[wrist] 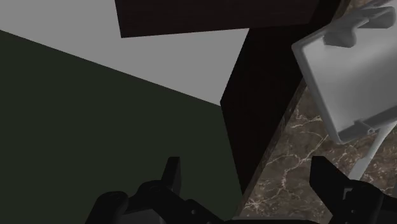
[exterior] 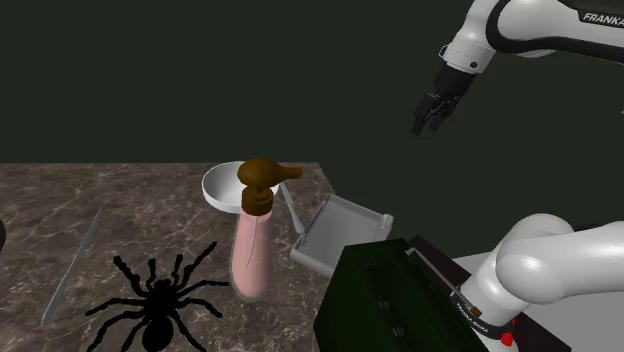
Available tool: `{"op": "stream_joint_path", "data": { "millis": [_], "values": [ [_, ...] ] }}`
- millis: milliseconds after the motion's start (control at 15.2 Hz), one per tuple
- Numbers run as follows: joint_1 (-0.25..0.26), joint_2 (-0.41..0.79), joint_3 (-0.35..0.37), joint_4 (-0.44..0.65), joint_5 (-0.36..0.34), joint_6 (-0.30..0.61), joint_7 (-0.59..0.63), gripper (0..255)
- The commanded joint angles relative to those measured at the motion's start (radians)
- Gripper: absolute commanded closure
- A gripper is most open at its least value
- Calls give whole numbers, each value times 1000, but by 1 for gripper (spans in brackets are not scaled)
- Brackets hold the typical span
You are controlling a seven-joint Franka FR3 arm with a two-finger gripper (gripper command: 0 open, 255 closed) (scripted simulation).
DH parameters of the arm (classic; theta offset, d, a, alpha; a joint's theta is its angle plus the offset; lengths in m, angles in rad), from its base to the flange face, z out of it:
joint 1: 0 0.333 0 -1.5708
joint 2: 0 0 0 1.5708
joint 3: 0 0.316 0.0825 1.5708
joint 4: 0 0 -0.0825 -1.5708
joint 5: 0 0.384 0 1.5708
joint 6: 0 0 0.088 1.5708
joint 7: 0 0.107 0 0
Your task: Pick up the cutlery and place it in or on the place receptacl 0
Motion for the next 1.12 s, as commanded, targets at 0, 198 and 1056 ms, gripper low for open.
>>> {"op": "stream_joint_path", "data": {
  "millis": [0, 198, 1056],
  "values": [
    [0, 0, 0, 0, 0, 0, 0, 0],
    [10, 26, 61, -42, 29, 67, 86, 0],
    [39, 311, 321, -64, 94, 368, 462, 0]
  ]
}}
